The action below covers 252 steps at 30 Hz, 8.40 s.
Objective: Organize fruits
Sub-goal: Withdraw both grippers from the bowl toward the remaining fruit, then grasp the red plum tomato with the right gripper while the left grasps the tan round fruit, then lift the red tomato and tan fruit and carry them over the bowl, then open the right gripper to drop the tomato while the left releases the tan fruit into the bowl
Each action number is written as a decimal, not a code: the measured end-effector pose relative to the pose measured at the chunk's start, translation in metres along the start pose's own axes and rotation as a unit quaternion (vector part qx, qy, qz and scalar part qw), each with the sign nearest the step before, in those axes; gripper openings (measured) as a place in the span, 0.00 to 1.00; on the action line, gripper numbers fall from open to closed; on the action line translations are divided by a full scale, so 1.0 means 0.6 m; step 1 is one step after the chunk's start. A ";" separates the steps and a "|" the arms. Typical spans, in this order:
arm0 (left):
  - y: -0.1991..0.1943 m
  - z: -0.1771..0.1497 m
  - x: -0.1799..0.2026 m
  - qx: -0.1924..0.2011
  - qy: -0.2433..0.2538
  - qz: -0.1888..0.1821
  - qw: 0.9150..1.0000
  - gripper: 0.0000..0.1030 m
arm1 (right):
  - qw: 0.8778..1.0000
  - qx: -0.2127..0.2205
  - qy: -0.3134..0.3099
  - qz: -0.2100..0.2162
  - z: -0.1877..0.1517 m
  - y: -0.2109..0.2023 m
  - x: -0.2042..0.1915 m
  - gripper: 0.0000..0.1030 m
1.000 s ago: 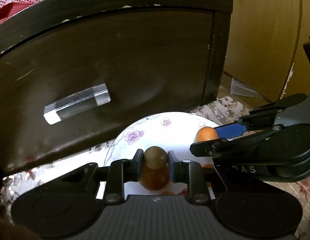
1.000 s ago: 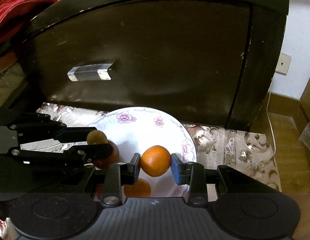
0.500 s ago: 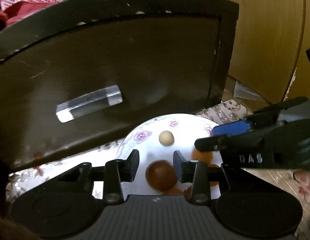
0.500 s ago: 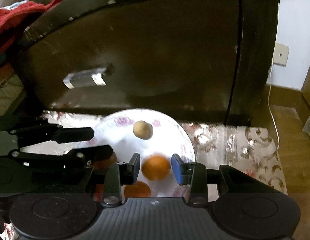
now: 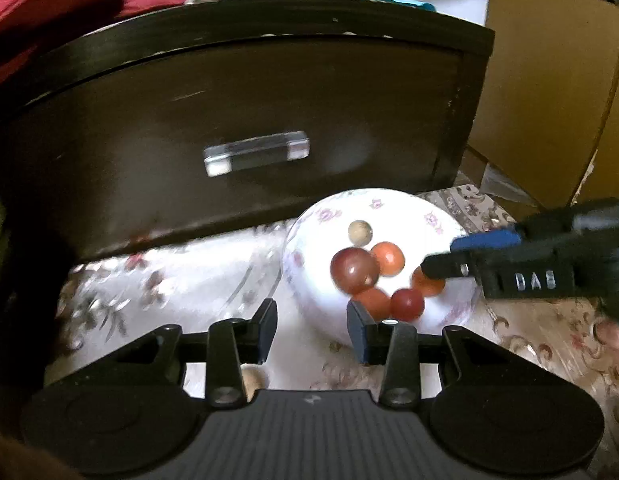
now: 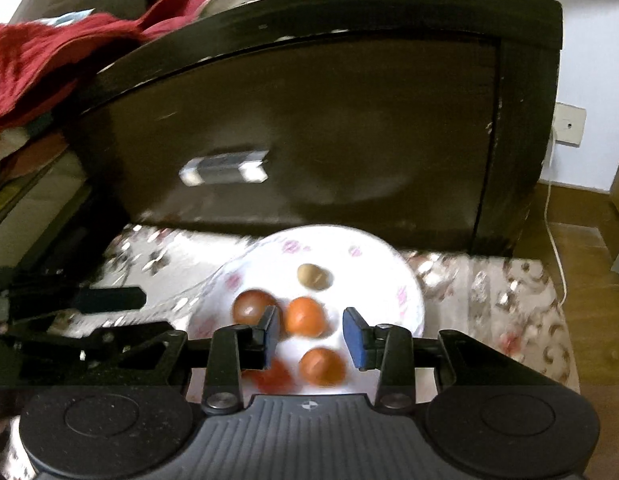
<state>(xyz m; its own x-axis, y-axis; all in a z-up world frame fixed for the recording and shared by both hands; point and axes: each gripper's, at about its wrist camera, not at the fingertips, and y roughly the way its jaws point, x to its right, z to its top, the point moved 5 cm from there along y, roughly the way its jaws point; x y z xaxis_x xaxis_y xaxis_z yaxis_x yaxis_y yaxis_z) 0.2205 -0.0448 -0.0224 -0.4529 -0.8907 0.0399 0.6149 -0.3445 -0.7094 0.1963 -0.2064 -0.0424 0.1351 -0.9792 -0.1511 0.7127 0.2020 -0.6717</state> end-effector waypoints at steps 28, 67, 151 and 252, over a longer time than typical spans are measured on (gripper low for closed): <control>-0.017 -0.118 -0.028 -0.085 -0.034 0.010 0.996 0.46 | 0.989 -0.080 -0.088 0.091 -0.109 0.044 -0.138 0.36; 0.078 -0.087 -0.067 -0.039 -0.039 0.044 0.998 0.39 | 0.987 -0.096 -0.086 0.096 -0.123 0.050 -0.162 0.28; -0.044 -0.058 0.112 -0.021 0.064 0.035 0.997 0.31 | 0.996 -0.033 -0.075 -0.043 -0.100 -0.108 -0.091 0.29; 0.070 0.038 0.095 0.001 0.021 0.049 0.999 0.54 | 0.999 -0.015 -0.005 -0.046 0.010 -0.001 0.035 0.37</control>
<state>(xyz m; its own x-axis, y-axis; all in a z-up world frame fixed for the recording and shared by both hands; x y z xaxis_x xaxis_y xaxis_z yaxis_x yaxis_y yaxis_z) 0.2349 -0.1169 -0.0338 -0.4168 -0.9070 -0.0593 0.6591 -0.2566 -0.7069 0.2028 -0.2271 -0.0406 0.0764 -0.9939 -0.0800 0.7012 0.1106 -0.7043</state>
